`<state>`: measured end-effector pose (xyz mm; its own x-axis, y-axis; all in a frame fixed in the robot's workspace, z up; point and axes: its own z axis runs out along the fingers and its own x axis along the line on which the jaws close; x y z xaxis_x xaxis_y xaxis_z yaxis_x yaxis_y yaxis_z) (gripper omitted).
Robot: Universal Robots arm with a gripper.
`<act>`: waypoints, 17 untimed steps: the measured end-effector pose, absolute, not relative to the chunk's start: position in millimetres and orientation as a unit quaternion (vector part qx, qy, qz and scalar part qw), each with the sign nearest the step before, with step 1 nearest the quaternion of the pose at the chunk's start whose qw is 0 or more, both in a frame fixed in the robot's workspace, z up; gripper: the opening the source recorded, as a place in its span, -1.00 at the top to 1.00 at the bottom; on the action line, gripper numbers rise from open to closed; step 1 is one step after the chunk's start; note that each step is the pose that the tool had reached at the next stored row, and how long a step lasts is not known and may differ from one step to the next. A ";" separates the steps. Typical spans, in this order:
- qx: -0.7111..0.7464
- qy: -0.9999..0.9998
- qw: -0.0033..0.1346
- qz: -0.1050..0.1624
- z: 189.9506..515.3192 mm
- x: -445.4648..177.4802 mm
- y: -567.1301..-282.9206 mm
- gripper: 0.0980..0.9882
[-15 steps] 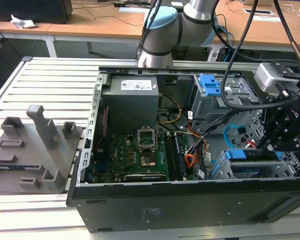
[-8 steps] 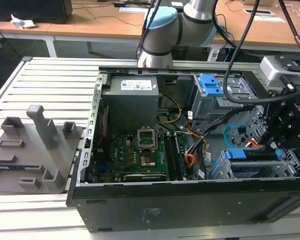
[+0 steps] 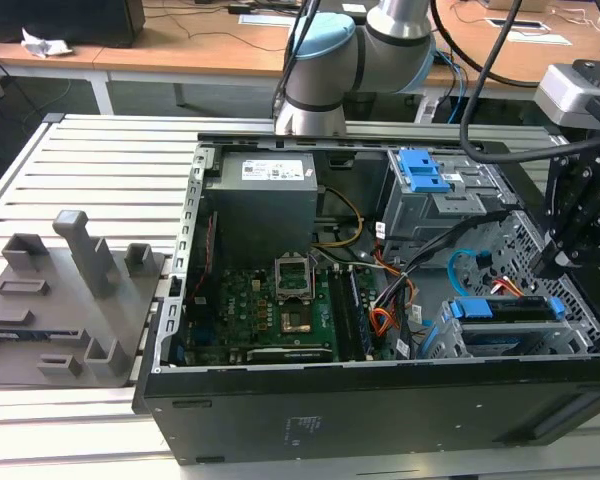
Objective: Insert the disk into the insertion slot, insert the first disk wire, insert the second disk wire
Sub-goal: 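Insert the first disk wire, then insert the second disk wire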
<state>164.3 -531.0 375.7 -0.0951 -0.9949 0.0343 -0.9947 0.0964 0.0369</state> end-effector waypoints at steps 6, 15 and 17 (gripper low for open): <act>0.672 -0.740 0.025 -0.002 375.9 137.5 -531.0 0.98; 0.672 -0.740 0.025 -0.002 375.9 137.2 -531.0 0.98; 0.672 -0.740 0.025 -0.002 375.9 137.1 -531.0 0.98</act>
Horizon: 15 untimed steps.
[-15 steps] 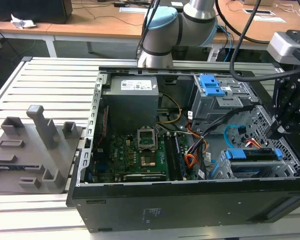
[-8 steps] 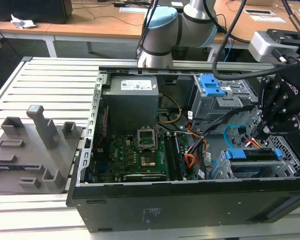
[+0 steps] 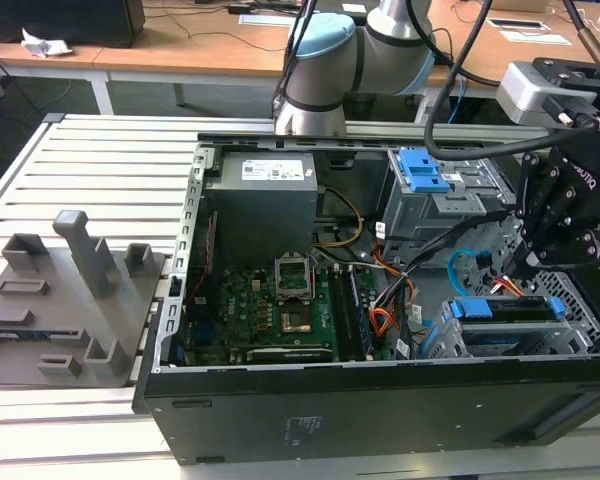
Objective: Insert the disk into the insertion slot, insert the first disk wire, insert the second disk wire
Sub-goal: 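Insert the second disk wire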
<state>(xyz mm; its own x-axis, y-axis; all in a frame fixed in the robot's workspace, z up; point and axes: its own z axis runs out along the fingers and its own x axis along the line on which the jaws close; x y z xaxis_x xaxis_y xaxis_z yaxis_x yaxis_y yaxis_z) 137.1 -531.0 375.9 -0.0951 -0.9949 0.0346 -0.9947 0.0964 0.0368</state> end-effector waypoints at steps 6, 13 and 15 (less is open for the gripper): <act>0.672 -0.740 0.025 -0.002 375.9 136.9 -525.2 0.41; 0.691 -0.723 0.022 -0.005 372.9 136.6 -508.1 0.41; 0.714 -0.700 0.022 -0.005 371.6 136.6 -507.7 0.41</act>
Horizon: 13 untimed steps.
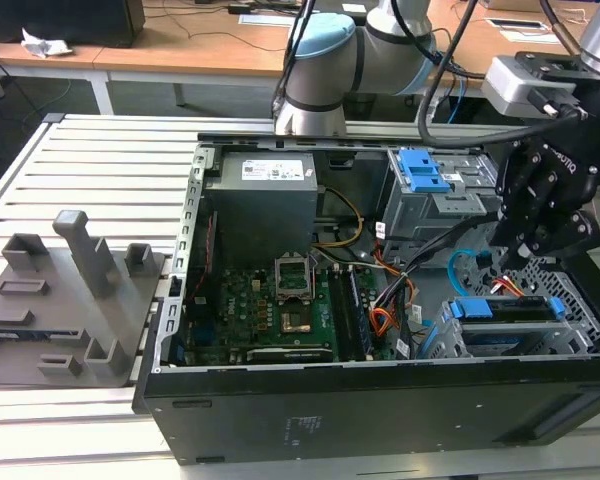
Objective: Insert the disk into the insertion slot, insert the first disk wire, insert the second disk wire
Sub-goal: 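Insert the second disk wire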
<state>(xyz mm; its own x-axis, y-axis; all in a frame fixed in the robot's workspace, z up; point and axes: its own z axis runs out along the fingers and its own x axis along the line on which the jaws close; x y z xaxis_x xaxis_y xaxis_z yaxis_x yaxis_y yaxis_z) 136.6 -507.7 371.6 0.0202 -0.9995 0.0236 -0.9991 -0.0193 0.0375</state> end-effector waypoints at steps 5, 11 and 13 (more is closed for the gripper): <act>0.761 -0.649 0.021 -0.004 369.0 130.8 -503.3 0.41; 0.781 -0.624 0.021 -0.004 354.4 119.1 -503.0 0.41; 0.781 -0.624 0.021 -0.003 354.1 119.0 -503.0 0.41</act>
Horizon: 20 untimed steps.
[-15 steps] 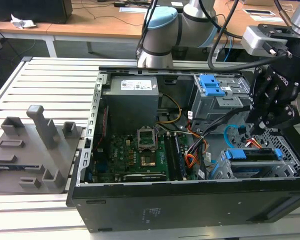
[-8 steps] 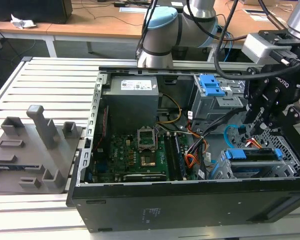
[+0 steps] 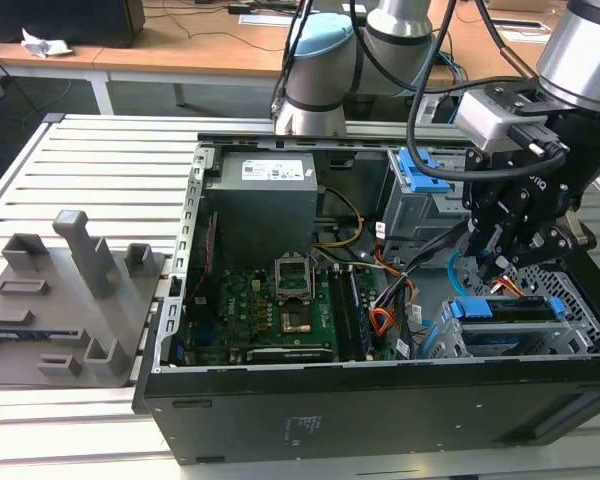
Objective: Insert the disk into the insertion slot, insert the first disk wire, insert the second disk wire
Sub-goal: 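Insert the second disk wire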
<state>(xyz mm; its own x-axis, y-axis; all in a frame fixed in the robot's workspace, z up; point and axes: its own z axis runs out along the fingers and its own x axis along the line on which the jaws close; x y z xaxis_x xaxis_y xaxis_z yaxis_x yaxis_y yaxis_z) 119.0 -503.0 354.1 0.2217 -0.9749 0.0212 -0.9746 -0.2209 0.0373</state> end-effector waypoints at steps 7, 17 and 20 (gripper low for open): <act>0.781 -0.624 0.021 -0.003 354.0 119.0 -503.0 0.88; 0.781 -0.624 0.021 -0.003 354.0 119.0 -503.0 0.57; 0.781 -0.624 0.022 -0.003 352.9 117.7 -503.0 0.57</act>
<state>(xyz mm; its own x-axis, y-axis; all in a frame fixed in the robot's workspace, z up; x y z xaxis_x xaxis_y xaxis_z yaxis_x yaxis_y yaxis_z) 117.7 -503.0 352.9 0.2220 -0.9748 0.0227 -0.9745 -0.2211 0.0376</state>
